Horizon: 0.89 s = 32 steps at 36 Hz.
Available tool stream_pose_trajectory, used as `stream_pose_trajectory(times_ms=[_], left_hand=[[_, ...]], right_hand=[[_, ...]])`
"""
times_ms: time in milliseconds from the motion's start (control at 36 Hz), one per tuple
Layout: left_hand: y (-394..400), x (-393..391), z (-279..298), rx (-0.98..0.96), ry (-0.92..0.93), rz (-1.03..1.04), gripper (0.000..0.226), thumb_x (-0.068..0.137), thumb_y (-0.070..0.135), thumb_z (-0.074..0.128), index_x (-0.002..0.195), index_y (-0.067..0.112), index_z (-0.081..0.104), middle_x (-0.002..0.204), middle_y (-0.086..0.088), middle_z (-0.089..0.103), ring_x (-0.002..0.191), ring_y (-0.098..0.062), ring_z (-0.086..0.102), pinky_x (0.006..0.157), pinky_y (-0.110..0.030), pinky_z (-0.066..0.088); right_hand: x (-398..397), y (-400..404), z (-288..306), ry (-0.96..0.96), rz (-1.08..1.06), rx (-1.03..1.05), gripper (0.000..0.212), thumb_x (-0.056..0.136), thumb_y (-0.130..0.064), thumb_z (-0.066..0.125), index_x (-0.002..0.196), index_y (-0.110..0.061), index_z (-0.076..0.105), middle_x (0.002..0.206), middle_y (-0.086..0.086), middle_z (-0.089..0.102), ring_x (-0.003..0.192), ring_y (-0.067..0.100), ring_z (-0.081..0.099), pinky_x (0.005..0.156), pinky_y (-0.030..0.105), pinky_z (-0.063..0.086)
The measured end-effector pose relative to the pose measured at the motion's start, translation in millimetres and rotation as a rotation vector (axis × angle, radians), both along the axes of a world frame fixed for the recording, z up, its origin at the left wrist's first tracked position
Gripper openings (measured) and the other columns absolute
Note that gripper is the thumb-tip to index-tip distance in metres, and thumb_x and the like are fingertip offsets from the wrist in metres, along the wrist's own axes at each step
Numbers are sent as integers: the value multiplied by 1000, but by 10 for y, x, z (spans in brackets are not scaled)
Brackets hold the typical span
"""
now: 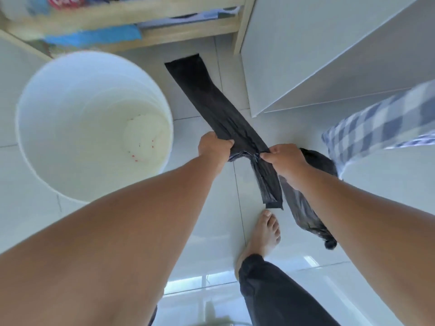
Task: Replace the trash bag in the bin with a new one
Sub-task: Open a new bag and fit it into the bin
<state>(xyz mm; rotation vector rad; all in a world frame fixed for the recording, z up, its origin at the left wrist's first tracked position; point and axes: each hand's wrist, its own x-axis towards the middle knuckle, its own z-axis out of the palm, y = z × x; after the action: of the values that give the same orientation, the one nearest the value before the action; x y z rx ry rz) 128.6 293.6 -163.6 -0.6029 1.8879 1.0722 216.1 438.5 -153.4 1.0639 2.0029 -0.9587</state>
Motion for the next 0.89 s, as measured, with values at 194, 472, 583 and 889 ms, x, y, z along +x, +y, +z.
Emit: stream_pose_trajectory(times_ms=[194,472,583,889], left_hand=[[-48,-321,1256,201,34,27,17,81,8,75,95,3,67,96,-17,73,82,-30,72,76,-42,62],[-707,-675,2848,251,175,-93,25,85,25,75,79,2,68,52,-6,46,28,-8,38,36,-15,34],[-1055,-728,3124,167,211,-80,54,87,46,68,54,10,46,45,-8,45,26,-14,37,37,-17,32],[-1862,-780,3269,458,190,33,17,83,0,73,98,7,71,80,-8,74,71,-21,70,63,-26,59]], right_hand=[[-310,-29,1439,168,-422,-321,12,93,-22,62,89,-11,63,90,9,65,83,24,62,72,36,53],[-827,-605,2840,367,-557,-409,18,85,-11,72,99,1,72,81,16,72,67,25,67,60,27,54],[-945,-972,3055,400,-524,-277,32,76,-30,82,68,-2,69,71,15,70,60,23,64,63,31,53],[-1034,-1632,3156,405,-398,-264,39,77,-27,81,71,9,66,68,17,66,61,28,62,65,33,53]])
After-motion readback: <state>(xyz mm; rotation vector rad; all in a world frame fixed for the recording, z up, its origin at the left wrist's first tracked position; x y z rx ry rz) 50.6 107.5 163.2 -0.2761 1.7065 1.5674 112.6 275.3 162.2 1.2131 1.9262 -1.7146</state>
